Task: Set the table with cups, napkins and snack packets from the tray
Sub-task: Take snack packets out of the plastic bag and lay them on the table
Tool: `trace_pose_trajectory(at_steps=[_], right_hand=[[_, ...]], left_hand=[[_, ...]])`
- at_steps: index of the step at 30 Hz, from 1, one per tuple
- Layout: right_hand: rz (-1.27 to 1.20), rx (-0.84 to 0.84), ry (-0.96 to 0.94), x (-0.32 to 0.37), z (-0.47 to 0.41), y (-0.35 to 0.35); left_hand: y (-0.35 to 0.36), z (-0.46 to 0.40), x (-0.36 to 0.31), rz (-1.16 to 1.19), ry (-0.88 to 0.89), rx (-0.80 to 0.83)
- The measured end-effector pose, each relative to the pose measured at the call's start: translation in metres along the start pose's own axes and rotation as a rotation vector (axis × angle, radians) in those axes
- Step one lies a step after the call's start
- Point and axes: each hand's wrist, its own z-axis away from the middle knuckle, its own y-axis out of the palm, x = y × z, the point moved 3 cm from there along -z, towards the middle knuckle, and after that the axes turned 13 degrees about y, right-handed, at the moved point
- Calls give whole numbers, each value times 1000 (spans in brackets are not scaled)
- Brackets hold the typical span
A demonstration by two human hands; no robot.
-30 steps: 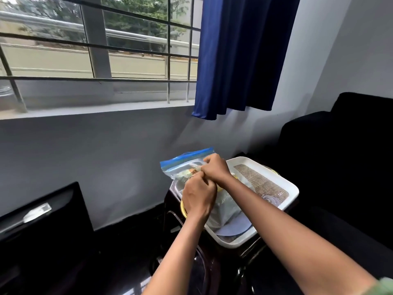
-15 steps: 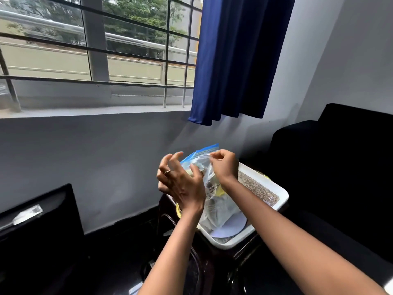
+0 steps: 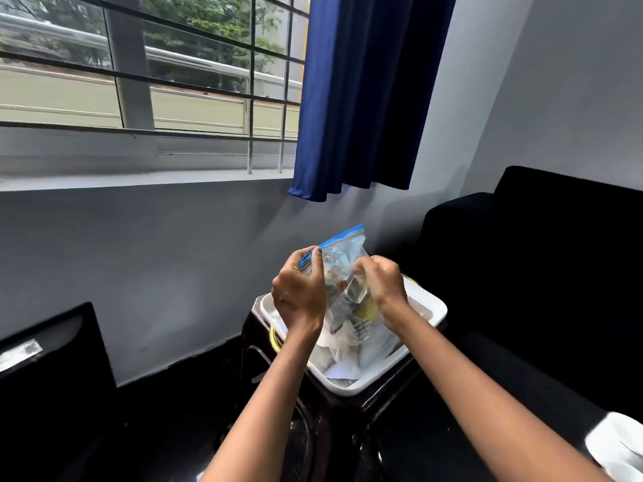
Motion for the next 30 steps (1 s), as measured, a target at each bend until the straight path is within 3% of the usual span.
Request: trace_pose_trajectory(at_steps=[4, 9, 12, 17, 23, 30], right_hand=[[28, -63, -43, 11, -2, -27], [-81, 268, 123, 23, 6, -15], [-193, 248, 187, 27, 11, -4], [-502, 214, 26, 29, 17, 1], [-496, 205, 62, 3, 29, 2], [-463, -7, 167, -35, 28, -44]], left_hand=[[8, 7, -17, 50, 83, 75], [20, 5, -38, 315, 84, 156], [21, 4, -44, 452, 49, 168], [23, 4, -54, 603, 62, 286], [22, 8, -38, 469, -22, 460], [24, 8, -43, 194, 1, 978]])
